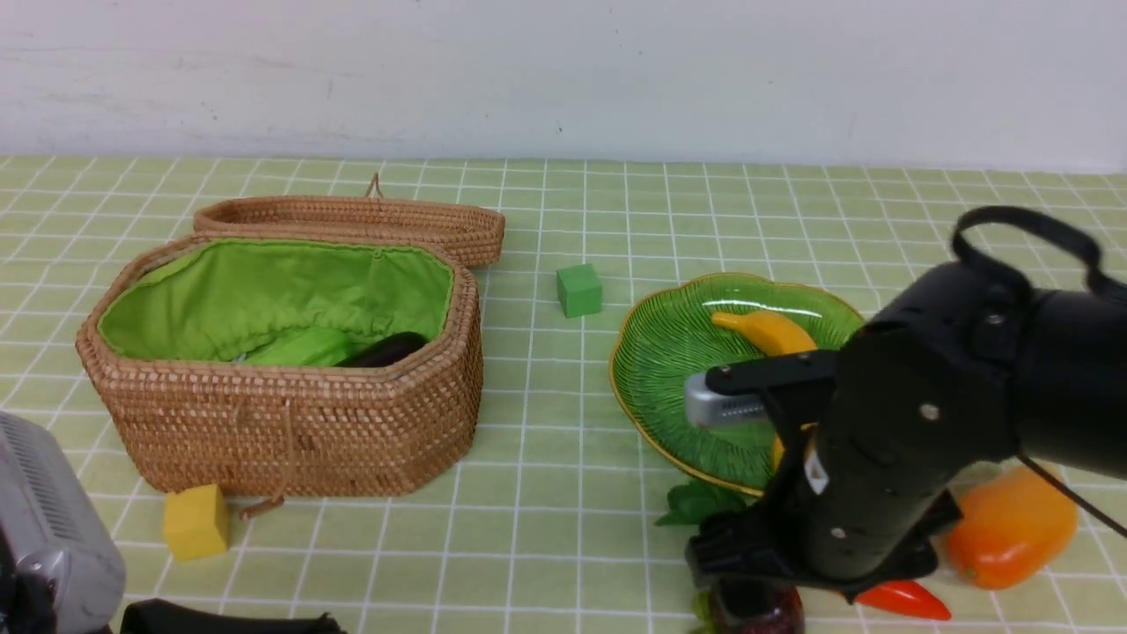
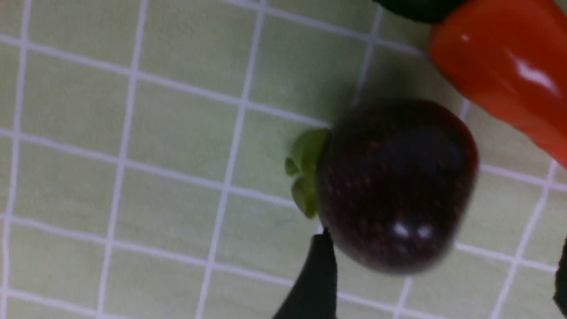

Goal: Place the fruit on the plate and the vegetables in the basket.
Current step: Use the right arm to grab a mangosteen and put it into the right plate

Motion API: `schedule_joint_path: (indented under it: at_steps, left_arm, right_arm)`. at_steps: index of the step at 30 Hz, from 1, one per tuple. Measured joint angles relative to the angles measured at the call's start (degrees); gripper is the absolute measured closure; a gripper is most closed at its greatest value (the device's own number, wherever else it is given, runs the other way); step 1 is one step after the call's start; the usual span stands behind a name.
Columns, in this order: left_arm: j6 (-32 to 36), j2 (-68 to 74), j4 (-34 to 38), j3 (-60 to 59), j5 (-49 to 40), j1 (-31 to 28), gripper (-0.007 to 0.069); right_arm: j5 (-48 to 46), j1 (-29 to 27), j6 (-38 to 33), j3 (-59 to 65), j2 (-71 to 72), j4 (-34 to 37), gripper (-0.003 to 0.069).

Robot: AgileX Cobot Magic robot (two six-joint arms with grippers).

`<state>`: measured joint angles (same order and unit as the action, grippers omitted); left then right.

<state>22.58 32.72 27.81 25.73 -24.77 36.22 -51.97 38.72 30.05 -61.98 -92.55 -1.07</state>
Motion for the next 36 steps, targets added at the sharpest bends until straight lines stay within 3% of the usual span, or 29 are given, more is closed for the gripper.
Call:
schedule_joint_path:
  at_steps: [14, 21, 36]
  left_arm:
    - [0.0, 0.0, 0.5, 0.0, 0.0, 0.0, 0.0638]
    - [0.0, 0.0, 0.7, 0.0, 0.0, 0.0, 0.0638]
    - [0.0, 0.0, 1.1, 0.0, -0.2, 0.0, 0.0638]
  right_arm:
    - [4.8, 0.0, 3.1, -2.4, -9.1, -1.0, 0.0023]
    - [5.2, 0.0, 3.3, -2.7, -10.4, -1.5, 0.0124]
    - [1.4, 0.0, -0.9, -3.4, -9.8, -0.9, 0.0126]
